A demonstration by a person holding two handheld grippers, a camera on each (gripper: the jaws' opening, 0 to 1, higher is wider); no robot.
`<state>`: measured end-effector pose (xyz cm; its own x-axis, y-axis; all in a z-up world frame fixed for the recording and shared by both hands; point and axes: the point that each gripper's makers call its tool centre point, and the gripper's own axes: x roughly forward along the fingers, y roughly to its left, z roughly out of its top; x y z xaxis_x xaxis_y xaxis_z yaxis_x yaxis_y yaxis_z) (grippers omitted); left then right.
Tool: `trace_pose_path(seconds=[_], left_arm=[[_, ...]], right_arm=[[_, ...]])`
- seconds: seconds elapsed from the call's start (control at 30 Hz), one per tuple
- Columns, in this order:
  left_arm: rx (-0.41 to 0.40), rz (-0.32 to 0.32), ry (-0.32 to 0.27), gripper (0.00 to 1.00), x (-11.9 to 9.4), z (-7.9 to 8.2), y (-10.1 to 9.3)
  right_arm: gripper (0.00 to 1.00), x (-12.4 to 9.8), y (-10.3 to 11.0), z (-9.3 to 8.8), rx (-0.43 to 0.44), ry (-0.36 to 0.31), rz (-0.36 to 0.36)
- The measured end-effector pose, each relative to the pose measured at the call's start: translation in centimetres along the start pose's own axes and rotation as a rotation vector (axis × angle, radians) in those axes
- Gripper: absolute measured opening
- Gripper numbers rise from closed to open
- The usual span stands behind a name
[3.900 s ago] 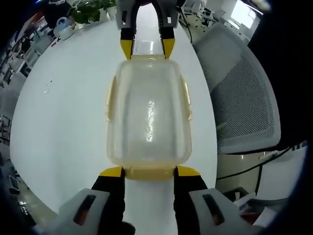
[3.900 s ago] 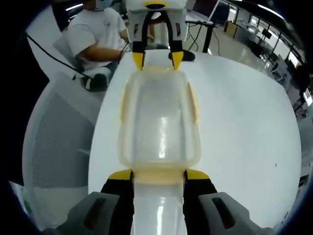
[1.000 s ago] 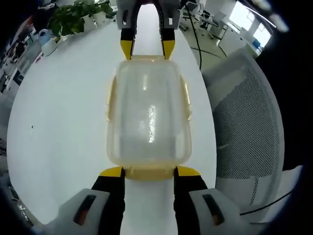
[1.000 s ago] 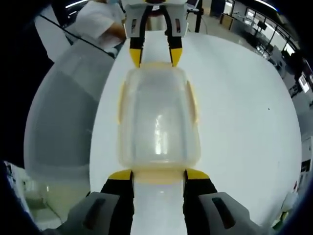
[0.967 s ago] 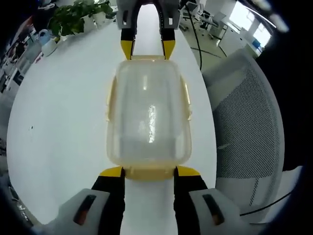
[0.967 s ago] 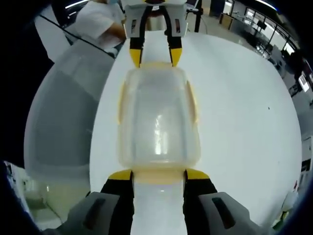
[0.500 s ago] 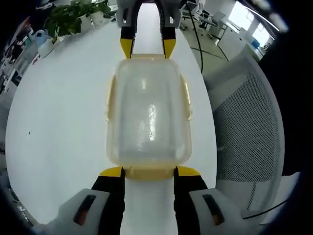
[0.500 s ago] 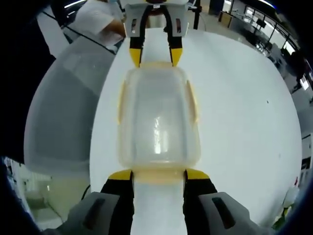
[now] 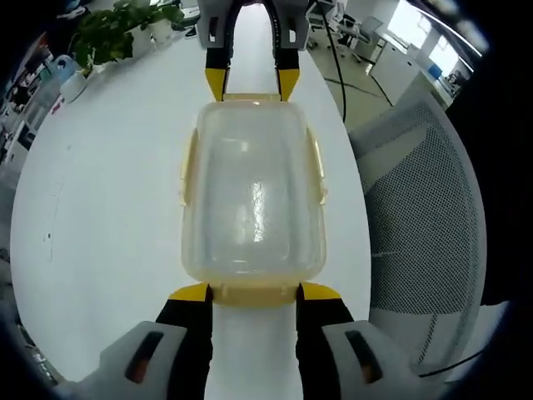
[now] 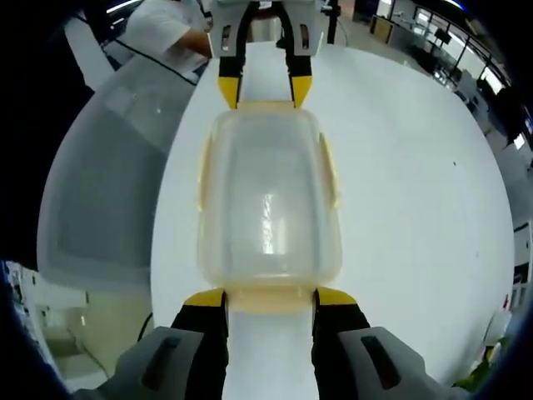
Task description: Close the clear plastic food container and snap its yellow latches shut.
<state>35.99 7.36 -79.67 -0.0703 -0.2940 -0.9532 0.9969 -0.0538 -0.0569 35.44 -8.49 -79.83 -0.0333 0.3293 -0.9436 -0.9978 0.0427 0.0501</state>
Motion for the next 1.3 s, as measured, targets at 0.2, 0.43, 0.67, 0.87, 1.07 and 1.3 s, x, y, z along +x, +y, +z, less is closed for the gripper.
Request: trace_pose_path(seconds=[0.2, 0.43, 0.67, 0.87, 1.07, 1.3], left_arm=[[0.001, 0.000, 0.008, 0.37, 0.1, -0.2, 0.1], [0.002, 0.008, 0.008, 0.38, 0.3, -0.1, 0.1], [-0.001, 0.009, 0.012, 0.38, 0.4, 0.3, -0.1], [0.007, 0.021, 0.018, 0.38, 0.8, 0.7, -0.3], [0.001, 0.031, 0.023, 0.38, 0.8, 0.7, -0.2], [-0.001, 0.035, 0.035, 0.38, 0.9, 0.6, -0.2]], right_arm=[[0.37, 0.1, 0.0, 0.1, 0.001, 0.002, -0.003], [0.37, -0.1, 0.0, -0.1, -0.006, 0.002, -0.014], [0.37, 0.0, 0.1, -0.4, -0.011, 0.005, -0.014], [0.37, 0.6, 0.2, -1.2, -0.034, 0.029, -0.027], [0.37, 0.4, 0.1, -1.2, -0.016, -0.002, -0.033], [0.37, 0.4, 0.1, -1.2, -0.019, -0.001, -0.035]])
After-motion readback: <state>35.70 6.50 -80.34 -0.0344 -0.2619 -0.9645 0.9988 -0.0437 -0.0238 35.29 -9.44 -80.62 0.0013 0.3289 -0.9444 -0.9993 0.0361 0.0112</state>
